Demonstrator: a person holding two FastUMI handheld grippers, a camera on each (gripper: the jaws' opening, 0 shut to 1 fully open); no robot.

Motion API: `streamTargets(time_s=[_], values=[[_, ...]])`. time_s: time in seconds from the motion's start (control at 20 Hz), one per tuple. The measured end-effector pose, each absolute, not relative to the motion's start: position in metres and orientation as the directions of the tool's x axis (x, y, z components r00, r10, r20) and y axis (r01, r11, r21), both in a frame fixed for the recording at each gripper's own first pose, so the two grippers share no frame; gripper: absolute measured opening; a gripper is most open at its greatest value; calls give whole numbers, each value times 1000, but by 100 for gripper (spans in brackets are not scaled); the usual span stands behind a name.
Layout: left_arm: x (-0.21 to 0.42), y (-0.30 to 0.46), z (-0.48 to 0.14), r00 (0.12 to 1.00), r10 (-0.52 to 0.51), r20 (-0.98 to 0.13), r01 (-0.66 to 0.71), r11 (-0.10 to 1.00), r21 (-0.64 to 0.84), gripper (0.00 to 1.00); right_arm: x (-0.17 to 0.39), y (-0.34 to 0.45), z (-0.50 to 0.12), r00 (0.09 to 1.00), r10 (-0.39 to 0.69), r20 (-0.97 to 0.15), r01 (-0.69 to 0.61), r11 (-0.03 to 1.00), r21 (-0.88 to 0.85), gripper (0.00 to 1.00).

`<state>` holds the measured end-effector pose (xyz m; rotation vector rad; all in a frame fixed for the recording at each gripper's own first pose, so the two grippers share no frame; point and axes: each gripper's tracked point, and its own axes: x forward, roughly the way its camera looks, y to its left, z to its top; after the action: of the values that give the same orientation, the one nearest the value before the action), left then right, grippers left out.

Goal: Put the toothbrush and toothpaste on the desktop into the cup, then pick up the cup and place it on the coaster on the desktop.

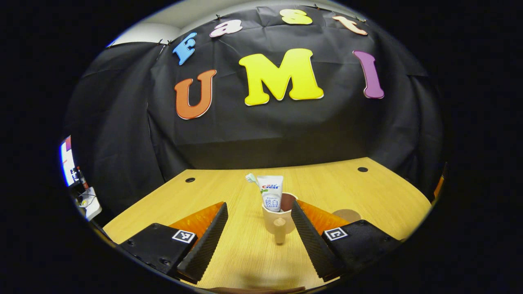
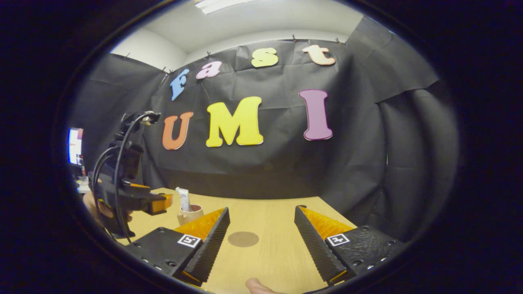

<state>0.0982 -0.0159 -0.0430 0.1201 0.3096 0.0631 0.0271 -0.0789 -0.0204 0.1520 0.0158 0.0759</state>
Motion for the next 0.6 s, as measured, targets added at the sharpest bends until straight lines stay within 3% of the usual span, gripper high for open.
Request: streamTargets(time_s=[0.15,0.2,0.25,0.45,0.6], values=[[129,-32,-62,909,73,-412,-21,992,128,89,24,-82,-29,995,101,18,-102,981,163,95],[132,-41,-75,873,50,-485,3,994,108,84,24,-82,-34,993,116,17,-117,979,164,92],[134,-47,-87,837,39,-546,17,995,97,84,25,-82,-39,992,124,17,-125,979,163,99],[145,-27,-117,686,166,-709,-23,978,206,84,28,-86,-58,989,151,1,-149,973,176,96],[142,-27,-152,532,155,-833,-13,984,175,78,29,-93,-67,987,162,-12,-155,966,208,92]])
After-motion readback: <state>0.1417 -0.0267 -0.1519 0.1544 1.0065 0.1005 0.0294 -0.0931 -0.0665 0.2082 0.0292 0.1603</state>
